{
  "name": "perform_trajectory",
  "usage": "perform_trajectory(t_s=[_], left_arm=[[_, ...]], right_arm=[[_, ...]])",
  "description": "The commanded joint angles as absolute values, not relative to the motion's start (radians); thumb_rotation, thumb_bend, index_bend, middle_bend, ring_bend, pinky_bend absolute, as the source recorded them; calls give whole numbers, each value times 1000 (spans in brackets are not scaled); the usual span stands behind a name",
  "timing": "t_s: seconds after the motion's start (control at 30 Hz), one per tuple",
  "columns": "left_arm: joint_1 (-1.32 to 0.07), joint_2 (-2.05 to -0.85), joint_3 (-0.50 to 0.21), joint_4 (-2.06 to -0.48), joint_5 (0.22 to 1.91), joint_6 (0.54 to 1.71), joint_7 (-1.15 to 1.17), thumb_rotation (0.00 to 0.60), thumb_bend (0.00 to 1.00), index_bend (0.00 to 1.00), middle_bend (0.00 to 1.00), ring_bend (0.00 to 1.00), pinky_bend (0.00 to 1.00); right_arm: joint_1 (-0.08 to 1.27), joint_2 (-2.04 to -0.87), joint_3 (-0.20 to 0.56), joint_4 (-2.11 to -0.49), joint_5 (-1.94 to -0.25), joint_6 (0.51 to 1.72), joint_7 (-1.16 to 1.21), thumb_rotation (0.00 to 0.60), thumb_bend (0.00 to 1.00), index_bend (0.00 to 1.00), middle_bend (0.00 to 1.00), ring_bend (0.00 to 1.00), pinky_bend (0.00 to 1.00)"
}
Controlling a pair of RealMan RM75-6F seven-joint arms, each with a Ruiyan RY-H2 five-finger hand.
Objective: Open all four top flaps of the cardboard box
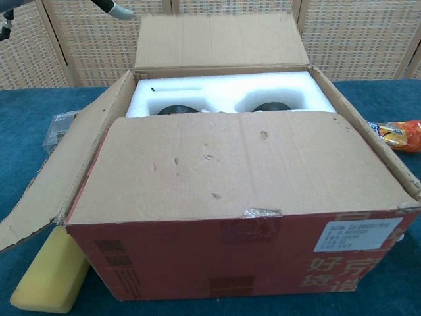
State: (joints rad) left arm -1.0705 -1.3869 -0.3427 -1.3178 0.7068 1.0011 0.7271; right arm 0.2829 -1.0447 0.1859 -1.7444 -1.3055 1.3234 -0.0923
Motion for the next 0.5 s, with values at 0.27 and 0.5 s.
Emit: perform_trajectory(t_s=[0.27,0.5], left_arm=[[-963,-1171,-339,-1667,771,876,489,315,244,28,0,0,0],[-900,-1071,-321,-1806,878,825,341,285,282,127,0,0,0]], right_arm=[[287,-1052,183,-1754,-1313,1323,-107,600,981,33,12,0,0],[284,-1057,180,-1753,-1316,1326,-107,600,982,33,12,0,0]])
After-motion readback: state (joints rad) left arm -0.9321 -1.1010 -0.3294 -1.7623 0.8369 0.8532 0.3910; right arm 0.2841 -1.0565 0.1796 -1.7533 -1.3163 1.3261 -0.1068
